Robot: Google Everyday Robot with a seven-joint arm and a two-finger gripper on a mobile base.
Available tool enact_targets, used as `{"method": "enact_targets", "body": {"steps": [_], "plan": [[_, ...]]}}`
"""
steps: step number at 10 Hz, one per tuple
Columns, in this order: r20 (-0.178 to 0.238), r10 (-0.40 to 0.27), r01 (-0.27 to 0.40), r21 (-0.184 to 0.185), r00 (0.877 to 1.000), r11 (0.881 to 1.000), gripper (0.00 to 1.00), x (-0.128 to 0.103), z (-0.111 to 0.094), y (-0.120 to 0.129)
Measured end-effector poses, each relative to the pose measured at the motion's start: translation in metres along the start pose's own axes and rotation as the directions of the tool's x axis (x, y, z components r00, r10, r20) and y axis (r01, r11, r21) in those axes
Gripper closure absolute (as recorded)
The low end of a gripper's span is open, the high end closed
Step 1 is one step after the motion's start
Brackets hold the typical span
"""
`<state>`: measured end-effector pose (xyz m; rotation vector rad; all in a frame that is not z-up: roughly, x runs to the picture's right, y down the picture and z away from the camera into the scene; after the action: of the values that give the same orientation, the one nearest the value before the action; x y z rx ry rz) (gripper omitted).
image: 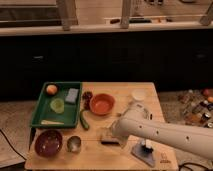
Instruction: Place eraser in red bowl
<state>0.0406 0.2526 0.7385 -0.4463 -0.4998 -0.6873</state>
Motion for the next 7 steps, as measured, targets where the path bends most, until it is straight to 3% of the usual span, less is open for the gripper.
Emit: {"method": "enact_targets", "body": {"steps": [2,3,5,7], "plan": [[0.010,0.103,-0.103,-0.034,0.995,0.994,0.20,-0.001,0.006,0.002],[0.004,0.170,-0.170,-0.048,0.985,0.984,0.20,-0.001,0.009,0.004],[-0.012,0.308,-0.308,-0.074,0.951,0.949,0.20,0.000,0.016,0.012],[-0.023,0.383,-0.383,-0.094,0.924,0.919,0.20,0.000,0.024,0.019]]}}
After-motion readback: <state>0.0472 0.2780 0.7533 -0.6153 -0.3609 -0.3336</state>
